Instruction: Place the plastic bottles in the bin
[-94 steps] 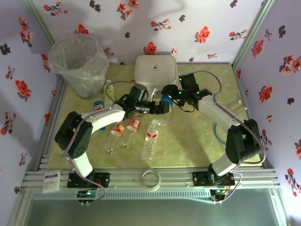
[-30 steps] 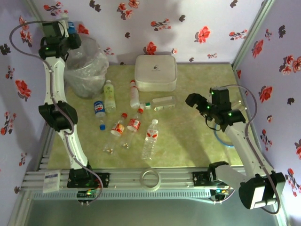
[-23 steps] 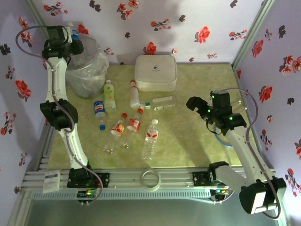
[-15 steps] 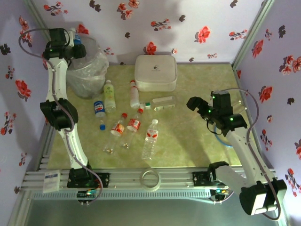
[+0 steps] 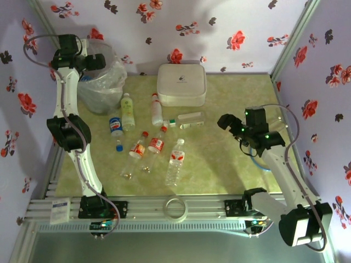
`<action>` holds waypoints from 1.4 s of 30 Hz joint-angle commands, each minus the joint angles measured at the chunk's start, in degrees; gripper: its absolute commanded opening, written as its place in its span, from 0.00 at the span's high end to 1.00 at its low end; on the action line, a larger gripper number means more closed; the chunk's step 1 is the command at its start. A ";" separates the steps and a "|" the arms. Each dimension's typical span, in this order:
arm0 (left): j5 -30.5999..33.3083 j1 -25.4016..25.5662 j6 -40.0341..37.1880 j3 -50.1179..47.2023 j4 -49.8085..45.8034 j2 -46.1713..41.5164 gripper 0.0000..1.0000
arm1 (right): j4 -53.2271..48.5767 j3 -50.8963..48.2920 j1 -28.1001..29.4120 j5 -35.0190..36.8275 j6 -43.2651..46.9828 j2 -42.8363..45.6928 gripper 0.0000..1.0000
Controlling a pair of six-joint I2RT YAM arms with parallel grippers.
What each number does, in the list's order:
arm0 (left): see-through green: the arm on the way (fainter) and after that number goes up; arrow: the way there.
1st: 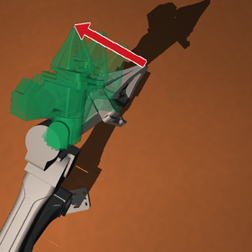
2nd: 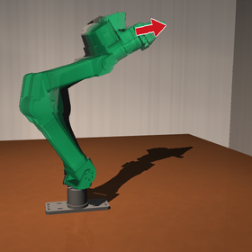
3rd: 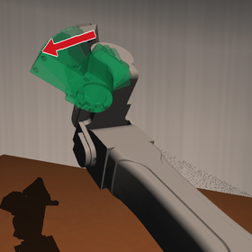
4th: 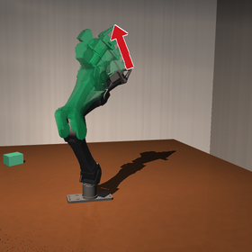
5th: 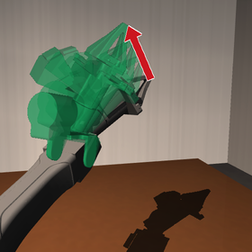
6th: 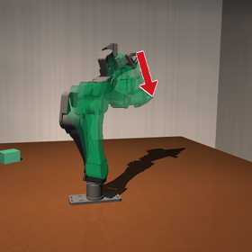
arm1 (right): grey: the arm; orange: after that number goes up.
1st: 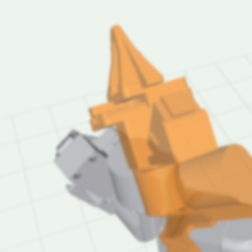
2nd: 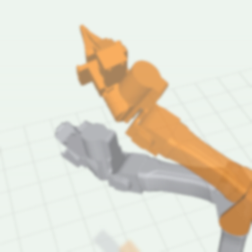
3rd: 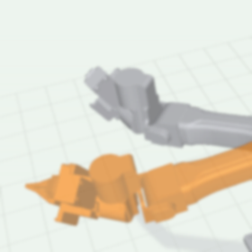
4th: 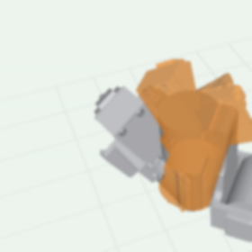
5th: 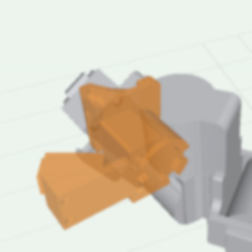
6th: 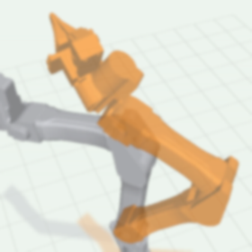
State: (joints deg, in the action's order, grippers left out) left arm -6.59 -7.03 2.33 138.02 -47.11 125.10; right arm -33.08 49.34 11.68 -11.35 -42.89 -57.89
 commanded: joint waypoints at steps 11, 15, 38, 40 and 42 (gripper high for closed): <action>4.61 3.00 -3.81 0.67 -3.86 -19.43 0.00 | 11.18 -0.82 21.19 5.72 -13.41 -16.11 0.04; 5.45 9.86 -3.55 -16.67 0.14 -31.81 0.00 | 12.86 3.95 26.93 5.00 -14.52 -24.09 0.06; -3.60 23.97 20.28 -76.95 20.20 -65.87 0.01 | 14.08 13.13 32.59 3.59 -14.62 -44.03 0.32; -3.61 23.92 20.80 -77.50 20.54 -65.44 0.01 | 13.53 12.73 32.01 4.20 -14.23 -42.81 0.37; -4.00 24.07 21.85 -77.63 21.27 -64.82 0.01 | 12.72 12.04 30.95 4.46 -13.97 -41.03 0.38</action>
State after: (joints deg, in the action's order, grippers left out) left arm -8.82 16.64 20.75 61.23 -29.36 59.44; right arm -19.49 61.56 43.99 -8.12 -57.43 -101.67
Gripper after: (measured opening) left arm 0.991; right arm 0.626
